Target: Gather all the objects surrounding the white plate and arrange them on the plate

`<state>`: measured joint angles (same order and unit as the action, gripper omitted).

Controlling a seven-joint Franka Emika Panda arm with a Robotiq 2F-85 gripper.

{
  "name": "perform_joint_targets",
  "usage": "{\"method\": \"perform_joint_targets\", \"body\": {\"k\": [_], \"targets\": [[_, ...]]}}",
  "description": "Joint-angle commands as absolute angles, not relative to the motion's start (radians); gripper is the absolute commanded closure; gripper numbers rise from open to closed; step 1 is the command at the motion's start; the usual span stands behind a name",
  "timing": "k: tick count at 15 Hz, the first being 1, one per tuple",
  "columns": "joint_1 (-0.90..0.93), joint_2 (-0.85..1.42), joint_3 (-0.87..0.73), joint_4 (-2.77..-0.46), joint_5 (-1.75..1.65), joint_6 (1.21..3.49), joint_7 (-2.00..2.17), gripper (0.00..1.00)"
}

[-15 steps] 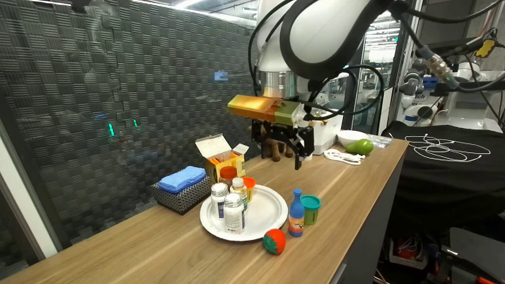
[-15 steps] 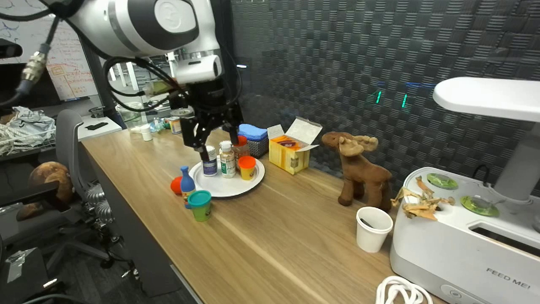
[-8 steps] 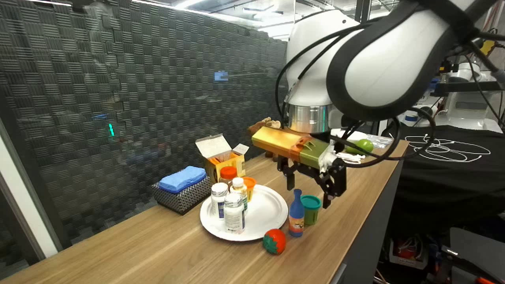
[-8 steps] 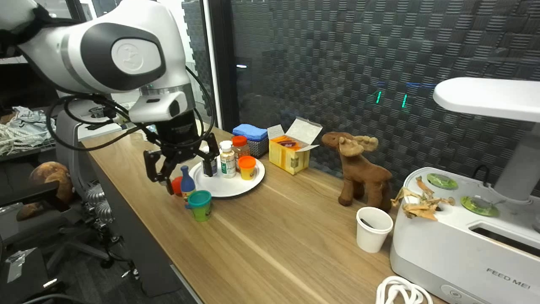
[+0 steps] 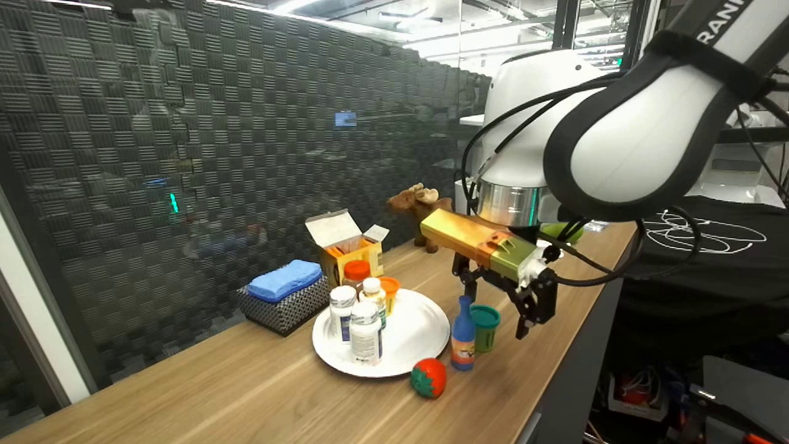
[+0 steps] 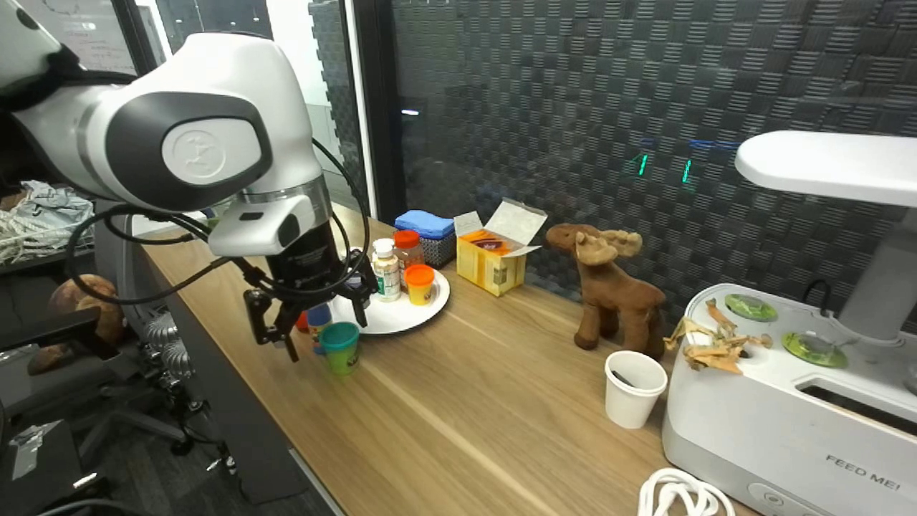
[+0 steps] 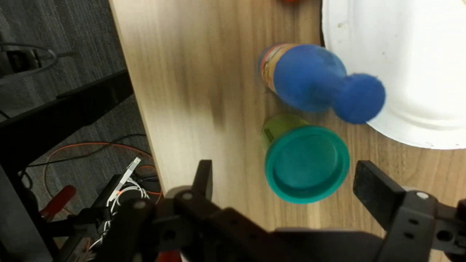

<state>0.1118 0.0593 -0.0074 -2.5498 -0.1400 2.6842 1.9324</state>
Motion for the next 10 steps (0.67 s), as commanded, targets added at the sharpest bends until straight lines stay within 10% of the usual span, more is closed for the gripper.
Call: {"method": "perform_joint_targets", "body": {"k": [1, 10], "targets": [[0.086, 0.048, 0.003, -2.570, -0.096, 2.769, 1.864, 0.00], [0.081, 0.090, 0.028, -2.545, 0.137, 2.779, 1.622, 0.00]]}}
